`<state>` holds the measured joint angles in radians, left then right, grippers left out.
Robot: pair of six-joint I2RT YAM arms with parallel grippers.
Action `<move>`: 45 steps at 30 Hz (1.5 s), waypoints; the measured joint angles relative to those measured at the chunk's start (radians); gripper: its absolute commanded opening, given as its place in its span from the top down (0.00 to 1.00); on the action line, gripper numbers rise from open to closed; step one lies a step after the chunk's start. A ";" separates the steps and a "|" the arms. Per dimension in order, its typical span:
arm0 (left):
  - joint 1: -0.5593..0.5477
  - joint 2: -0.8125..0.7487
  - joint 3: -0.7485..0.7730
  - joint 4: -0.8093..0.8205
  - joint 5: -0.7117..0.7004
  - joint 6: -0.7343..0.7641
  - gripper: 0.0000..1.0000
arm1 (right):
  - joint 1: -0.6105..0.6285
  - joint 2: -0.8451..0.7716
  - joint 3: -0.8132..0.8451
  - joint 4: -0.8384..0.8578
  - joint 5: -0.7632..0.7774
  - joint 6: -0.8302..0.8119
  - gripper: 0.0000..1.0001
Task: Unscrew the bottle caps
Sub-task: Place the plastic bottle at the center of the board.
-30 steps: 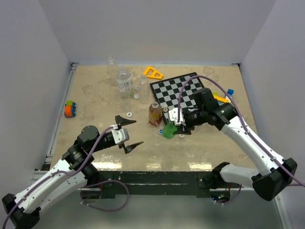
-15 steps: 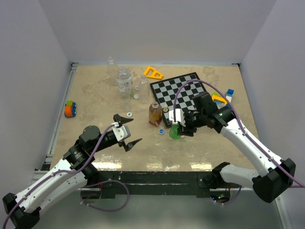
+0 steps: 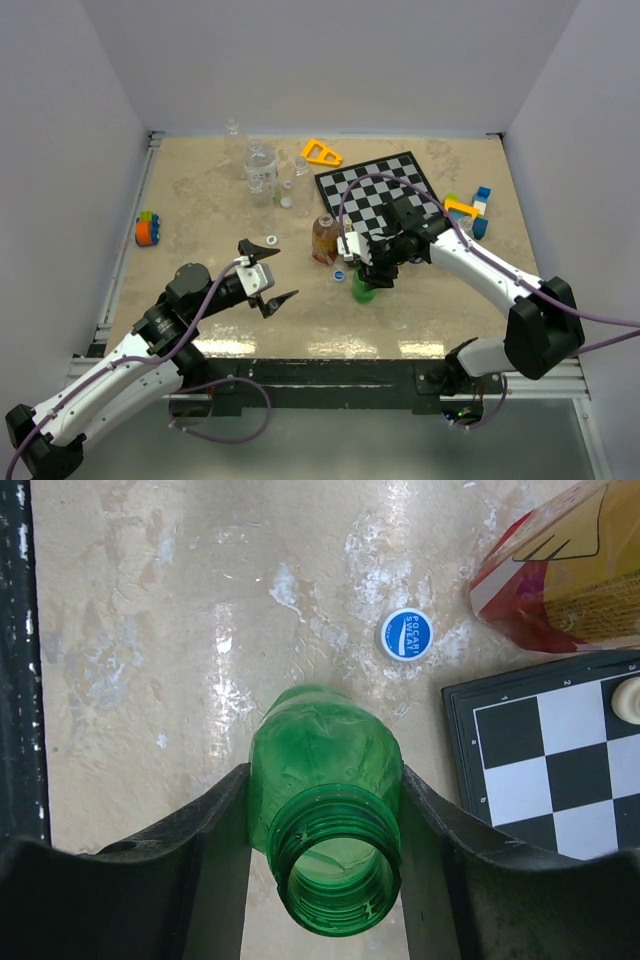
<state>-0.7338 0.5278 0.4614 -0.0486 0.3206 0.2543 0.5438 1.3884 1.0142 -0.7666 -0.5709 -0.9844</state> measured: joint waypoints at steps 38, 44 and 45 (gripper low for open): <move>0.000 -0.001 -0.002 0.000 0.008 0.000 0.00 | -0.002 -0.105 0.011 0.024 0.001 0.034 0.16; 0.000 -0.001 -0.002 0.000 0.008 0.000 0.00 | -0.004 -0.156 0.069 -0.032 0.001 0.028 0.16; 0.000 -0.001 -0.002 0.000 0.008 0.000 0.00 | -0.005 -0.170 0.075 -0.041 0.001 0.026 0.16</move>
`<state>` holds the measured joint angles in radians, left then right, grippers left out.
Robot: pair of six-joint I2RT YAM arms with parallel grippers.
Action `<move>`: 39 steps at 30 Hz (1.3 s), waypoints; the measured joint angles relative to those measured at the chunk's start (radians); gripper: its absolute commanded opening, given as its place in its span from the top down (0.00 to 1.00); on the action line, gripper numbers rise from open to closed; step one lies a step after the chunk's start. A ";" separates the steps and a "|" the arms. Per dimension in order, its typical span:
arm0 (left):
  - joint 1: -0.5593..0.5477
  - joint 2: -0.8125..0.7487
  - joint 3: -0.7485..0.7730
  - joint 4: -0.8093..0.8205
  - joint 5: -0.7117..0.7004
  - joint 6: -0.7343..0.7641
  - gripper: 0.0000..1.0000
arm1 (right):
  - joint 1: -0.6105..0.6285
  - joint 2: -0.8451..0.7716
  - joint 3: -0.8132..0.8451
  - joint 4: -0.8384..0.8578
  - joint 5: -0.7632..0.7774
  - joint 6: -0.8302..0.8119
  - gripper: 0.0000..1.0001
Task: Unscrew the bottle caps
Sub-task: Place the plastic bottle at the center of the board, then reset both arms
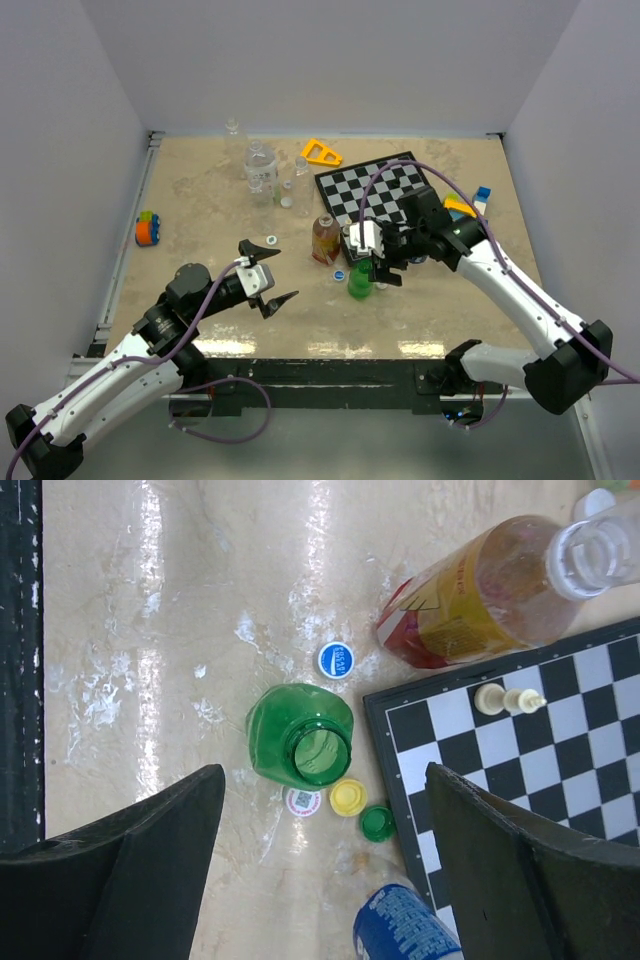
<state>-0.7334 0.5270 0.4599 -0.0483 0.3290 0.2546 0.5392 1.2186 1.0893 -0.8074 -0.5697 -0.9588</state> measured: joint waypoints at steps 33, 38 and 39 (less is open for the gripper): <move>0.003 0.201 0.500 -0.178 -0.432 -0.375 0.00 | -0.310 -0.252 0.476 0.035 0.149 0.390 0.02; 0.005 0.258 0.657 -0.259 -0.501 -0.391 0.00 | -0.343 -0.242 0.560 0.150 0.292 0.615 0.02; 0.005 0.258 0.674 -0.274 -0.510 -0.394 0.00 | -0.344 -0.242 0.570 0.167 0.318 0.642 0.02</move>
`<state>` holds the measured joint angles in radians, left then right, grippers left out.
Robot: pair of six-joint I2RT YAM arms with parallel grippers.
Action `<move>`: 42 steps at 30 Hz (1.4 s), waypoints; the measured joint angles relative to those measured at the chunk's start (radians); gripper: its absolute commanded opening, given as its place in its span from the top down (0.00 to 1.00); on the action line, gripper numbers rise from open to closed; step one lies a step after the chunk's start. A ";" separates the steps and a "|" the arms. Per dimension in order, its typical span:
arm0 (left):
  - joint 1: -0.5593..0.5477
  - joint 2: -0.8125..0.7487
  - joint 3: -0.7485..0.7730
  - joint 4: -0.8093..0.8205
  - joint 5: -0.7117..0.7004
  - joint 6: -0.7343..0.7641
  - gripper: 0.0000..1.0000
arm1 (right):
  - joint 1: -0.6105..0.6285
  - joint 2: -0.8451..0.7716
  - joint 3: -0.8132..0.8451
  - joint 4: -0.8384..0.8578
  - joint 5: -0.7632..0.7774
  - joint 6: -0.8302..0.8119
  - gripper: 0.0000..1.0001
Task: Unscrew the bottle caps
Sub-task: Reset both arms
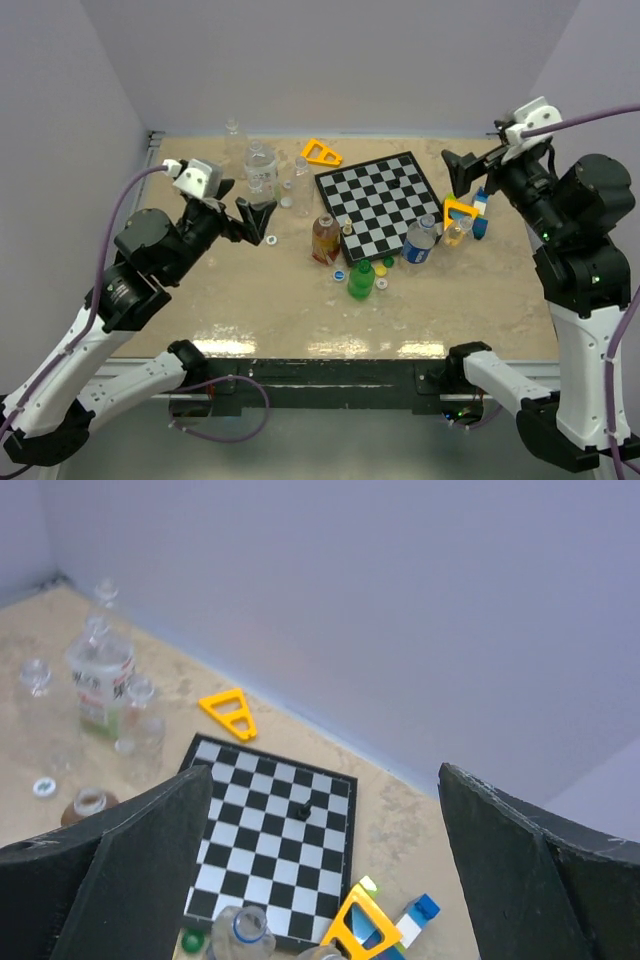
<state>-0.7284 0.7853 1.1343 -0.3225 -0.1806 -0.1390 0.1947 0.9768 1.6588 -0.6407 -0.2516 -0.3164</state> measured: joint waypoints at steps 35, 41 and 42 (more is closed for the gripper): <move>0.000 -0.067 0.205 -0.301 -0.029 -0.026 0.00 | -0.012 -0.116 -0.042 0.116 0.215 0.137 0.02; 0.000 -0.070 0.205 -0.301 -0.028 -0.026 0.00 | -0.013 -0.116 -0.042 0.127 0.216 0.137 0.02; 0.000 -0.072 0.205 -0.301 -0.028 -0.026 0.00 | -0.013 -0.116 -0.042 0.127 0.217 0.137 0.02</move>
<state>-0.7284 0.7136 1.3396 -0.6235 -0.2089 -0.1650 0.1818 0.8608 1.6173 -0.5133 -0.0349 -0.1791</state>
